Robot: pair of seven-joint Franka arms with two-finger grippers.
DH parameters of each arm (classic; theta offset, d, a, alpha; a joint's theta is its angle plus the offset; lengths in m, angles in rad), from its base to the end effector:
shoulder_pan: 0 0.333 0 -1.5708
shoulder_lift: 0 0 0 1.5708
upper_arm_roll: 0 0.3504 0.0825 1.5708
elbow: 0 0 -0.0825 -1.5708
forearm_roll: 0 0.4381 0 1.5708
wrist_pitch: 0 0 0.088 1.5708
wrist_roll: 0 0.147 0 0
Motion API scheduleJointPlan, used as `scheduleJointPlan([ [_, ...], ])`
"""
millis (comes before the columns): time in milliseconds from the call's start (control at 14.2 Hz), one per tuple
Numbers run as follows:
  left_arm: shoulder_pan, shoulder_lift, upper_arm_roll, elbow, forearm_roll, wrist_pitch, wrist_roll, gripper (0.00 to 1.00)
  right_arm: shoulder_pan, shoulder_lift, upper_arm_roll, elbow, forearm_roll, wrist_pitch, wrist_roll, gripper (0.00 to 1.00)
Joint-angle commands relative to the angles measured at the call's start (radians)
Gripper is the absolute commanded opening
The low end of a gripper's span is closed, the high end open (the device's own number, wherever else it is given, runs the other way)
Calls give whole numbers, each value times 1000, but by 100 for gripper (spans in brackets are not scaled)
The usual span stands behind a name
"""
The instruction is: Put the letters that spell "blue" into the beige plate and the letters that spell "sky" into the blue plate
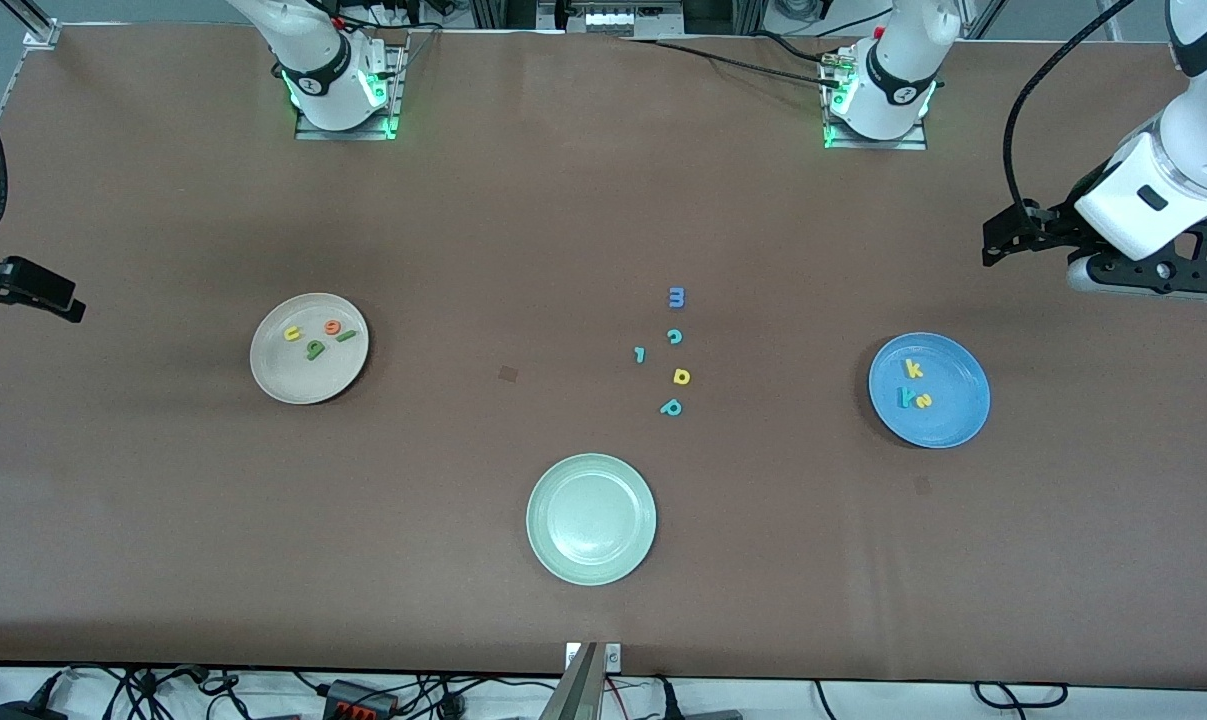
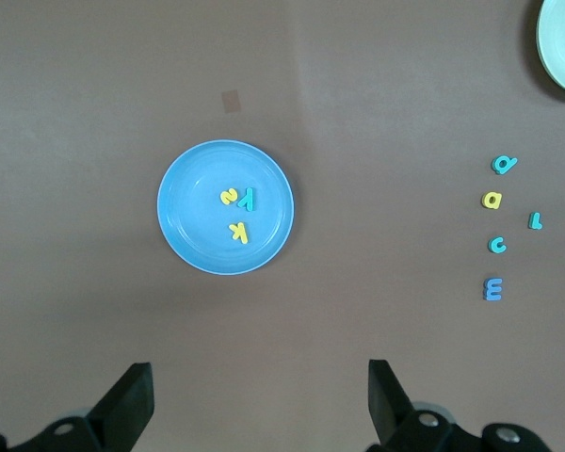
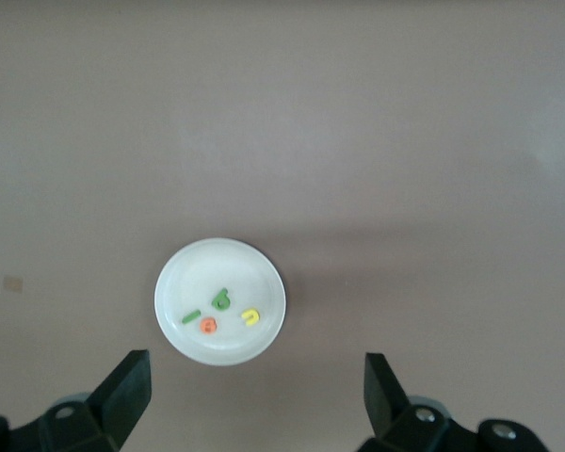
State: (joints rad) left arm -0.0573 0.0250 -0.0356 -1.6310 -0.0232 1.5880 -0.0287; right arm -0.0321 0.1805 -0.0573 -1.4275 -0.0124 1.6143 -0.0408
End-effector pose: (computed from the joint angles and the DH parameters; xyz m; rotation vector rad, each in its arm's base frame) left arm 0.6096 -0.0600 0.5736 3.1183 -0.0983 -0.1082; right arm 0.6712 -0.0587 0.5828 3.1177 -0.0735 0.0080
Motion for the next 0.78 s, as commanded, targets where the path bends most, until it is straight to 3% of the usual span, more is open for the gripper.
scheduleJointPlan([
  [0, 1, 16, 0, 34, -9, -23, 13, 100, 20, -93, -13, -121, -18, 5, -5, 100],
  [353, 1, 18, 0, 34, -9, -23, 15, 100, 23, -187, -10, -273, -18, 81, 33, 100],
  [706, 1, 18, 0, 34, -9, -23, 15, 100, 21, -237, -10, -309, -18, 56, 22, 100],
])
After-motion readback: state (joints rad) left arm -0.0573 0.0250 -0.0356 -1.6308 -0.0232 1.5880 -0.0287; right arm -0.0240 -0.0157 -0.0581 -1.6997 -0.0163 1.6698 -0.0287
